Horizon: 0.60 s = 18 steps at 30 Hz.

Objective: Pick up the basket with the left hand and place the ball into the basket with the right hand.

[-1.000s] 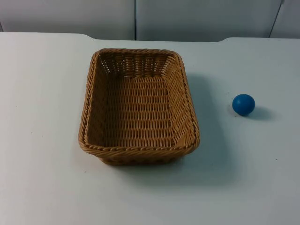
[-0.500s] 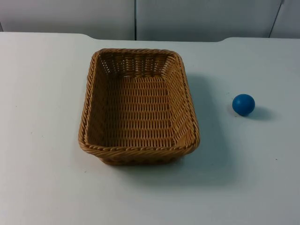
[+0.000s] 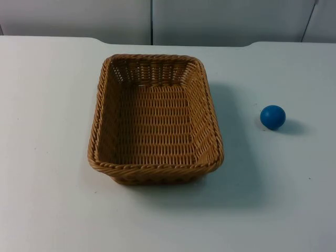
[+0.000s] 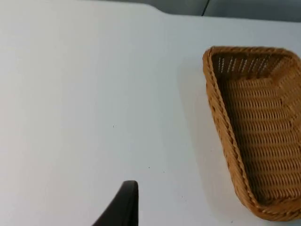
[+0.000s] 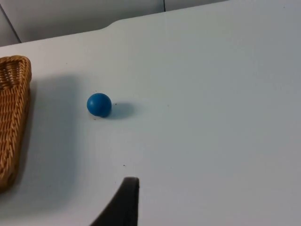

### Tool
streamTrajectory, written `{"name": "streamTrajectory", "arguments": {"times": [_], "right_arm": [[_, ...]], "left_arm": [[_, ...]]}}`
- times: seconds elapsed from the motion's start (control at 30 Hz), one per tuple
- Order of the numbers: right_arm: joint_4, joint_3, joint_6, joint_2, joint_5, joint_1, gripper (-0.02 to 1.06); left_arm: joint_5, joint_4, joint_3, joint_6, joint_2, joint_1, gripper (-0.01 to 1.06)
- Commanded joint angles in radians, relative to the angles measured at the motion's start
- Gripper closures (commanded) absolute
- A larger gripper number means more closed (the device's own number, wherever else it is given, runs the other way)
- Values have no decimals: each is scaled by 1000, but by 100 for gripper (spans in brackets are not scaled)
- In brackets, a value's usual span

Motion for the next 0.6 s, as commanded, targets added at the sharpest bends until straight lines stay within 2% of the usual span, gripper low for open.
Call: {"name": "streamTrajectory", "arguments": {"times": [0.0, 0.2, 0.27, 0.33, 0.47, 0.5, 0.57], "right_arm": [[-12, 7, 5, -2, -9, 1, 2], [-10, 7, 8, 43, -9, 2, 2], [-10, 7, 8, 54, -9, 2, 2], [-10, 7, 8, 56, -9, 2, 2], [-10, 7, 8, 56, -9, 2, 2], [-10, 7, 8, 56, -9, 2, 2], [-10, 7, 8, 56, -9, 2, 2]], "left_arm": [[-47, -16, -62, 19, 118, -6, 0], [-70, 7, -151, 49, 251, -11, 0], [-114, 44, -196, 47, 317, -56, 0], [-120, 53, -219, 39, 340, -85, 0], [-152, 200, -281, -83, 447, -237, 0], [-152, 200, -281, -83, 447, -237, 0], [-174, 333, -291, -224, 501, -314, 0]]}}
